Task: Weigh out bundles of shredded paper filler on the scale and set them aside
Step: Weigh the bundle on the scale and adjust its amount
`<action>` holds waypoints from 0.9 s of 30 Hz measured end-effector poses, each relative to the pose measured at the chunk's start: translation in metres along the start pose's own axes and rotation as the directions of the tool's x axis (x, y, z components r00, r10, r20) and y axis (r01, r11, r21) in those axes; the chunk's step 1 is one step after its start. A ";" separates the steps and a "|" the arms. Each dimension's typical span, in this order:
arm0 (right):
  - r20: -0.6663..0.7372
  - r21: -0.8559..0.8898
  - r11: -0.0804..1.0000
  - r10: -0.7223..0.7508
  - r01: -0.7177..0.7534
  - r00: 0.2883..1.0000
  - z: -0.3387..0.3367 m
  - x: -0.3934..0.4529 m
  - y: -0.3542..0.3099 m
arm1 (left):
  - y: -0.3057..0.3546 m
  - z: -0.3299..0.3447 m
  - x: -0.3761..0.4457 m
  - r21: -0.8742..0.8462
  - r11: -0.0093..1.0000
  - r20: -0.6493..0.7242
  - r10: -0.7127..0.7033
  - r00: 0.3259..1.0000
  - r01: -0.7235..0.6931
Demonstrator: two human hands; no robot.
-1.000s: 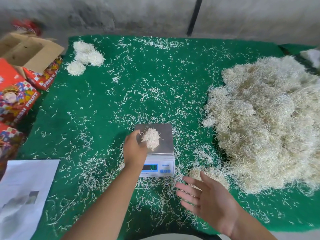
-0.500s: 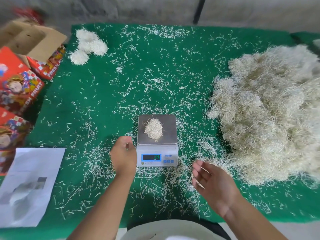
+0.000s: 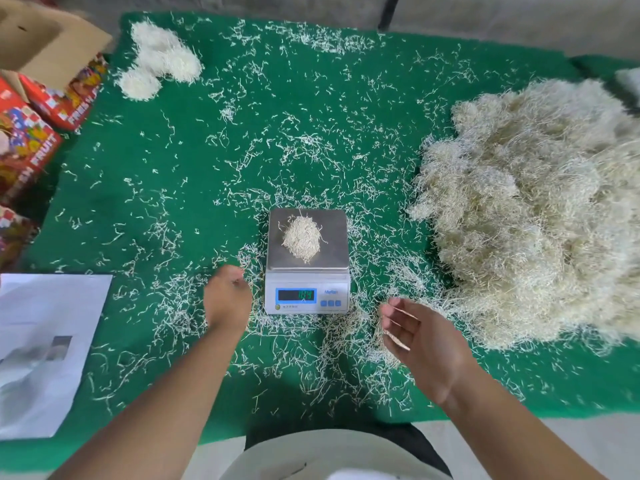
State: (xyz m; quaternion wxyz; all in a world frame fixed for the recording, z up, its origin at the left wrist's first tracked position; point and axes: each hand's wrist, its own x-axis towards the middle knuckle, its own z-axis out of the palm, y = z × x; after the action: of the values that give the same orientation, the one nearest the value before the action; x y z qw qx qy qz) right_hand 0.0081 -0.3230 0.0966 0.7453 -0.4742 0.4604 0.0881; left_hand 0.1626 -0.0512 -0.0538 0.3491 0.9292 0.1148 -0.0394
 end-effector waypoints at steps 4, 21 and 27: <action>0.024 -0.208 0.972 -0.104 0.107 0.994 0.032 0.008 -0.019 | -0.032 0.008 0.029 0.147 0.989 0.049 0.002 0.999 -0.010; 0.472 -0.880 -0.058 -0.229 0.472 0.851 0.166 0.145 -0.039 | -0.017 0.049 0.213 0.494 0.866 0.153 -0.004 0.988 -0.073; 0.570 -0.790 0.016 -0.351 0.613 0.743 0.250 0.232 -0.073 | -0.026 0.066 0.222 0.506 0.856 0.068 0.085 0.994 -0.108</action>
State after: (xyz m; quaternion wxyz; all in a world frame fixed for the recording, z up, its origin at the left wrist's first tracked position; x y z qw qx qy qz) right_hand 0.3305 -0.2355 -0.0044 0.3143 -0.9385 0.0283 0.1400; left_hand 0.3719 -0.0343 -0.1542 0.0956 0.9918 0.0460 -0.0710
